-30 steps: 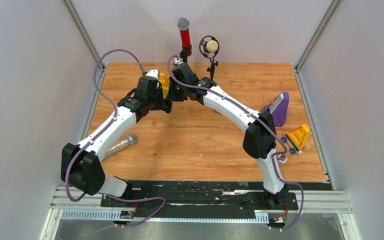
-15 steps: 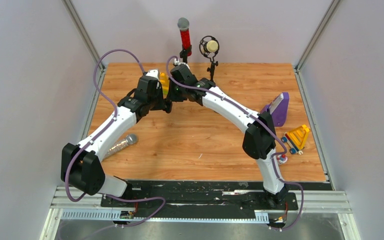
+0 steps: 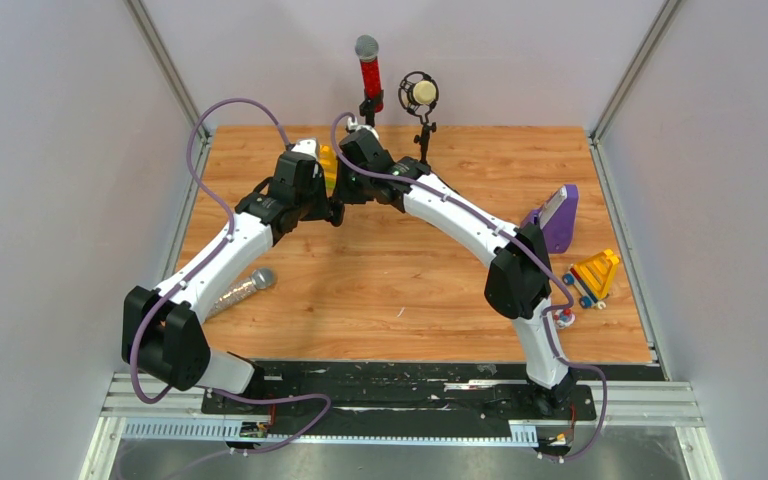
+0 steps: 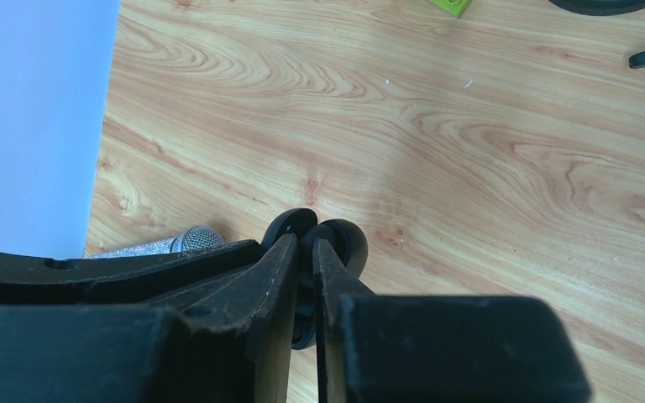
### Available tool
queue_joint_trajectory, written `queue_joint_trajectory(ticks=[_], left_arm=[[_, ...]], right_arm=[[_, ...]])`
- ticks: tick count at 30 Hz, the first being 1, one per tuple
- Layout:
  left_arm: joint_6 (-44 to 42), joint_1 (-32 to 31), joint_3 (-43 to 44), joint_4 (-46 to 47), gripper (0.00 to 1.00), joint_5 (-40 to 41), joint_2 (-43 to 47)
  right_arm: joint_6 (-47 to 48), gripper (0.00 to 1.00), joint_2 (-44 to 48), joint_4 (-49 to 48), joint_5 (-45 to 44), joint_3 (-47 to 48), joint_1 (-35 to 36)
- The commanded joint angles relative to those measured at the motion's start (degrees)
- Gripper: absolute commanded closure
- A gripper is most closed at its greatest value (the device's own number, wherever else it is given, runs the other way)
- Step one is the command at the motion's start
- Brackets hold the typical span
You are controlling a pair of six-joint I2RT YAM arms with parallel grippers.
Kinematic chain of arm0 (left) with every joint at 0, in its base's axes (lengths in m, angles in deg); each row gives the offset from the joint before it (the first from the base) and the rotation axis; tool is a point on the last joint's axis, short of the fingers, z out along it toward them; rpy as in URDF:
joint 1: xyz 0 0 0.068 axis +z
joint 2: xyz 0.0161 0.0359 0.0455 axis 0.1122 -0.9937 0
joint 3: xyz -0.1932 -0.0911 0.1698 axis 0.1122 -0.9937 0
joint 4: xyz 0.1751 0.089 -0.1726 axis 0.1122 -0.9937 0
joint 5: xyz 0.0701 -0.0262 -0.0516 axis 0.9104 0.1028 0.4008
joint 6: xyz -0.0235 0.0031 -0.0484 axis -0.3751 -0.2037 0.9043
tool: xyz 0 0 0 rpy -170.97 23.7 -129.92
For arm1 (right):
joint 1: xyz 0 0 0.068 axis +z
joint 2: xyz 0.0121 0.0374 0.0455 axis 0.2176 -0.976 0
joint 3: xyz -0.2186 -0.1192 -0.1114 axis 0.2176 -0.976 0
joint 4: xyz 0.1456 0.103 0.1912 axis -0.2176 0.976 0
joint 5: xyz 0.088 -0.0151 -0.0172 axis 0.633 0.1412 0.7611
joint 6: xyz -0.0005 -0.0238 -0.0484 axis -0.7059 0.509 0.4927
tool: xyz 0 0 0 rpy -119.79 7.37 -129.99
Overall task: Insert the wireless bluetooth earbuds into the charging case
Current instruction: Place the earbud in the charging case.
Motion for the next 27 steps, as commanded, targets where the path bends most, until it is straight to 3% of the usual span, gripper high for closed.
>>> queue_joint_trajectory(ticks=[1,27], left_arm=[[0.1,-0.2,0.6,1.3,0.75,0.6,2.5],[-0.4,-0.2,0.5,1.6,0.75,0.1,2.9]], right_arm=[[0.0,0.85,-0.3,0.2,-0.7,2.8,0.4],[1.9,0.82,0.8,0.0,2.1,2.9,0.1]])
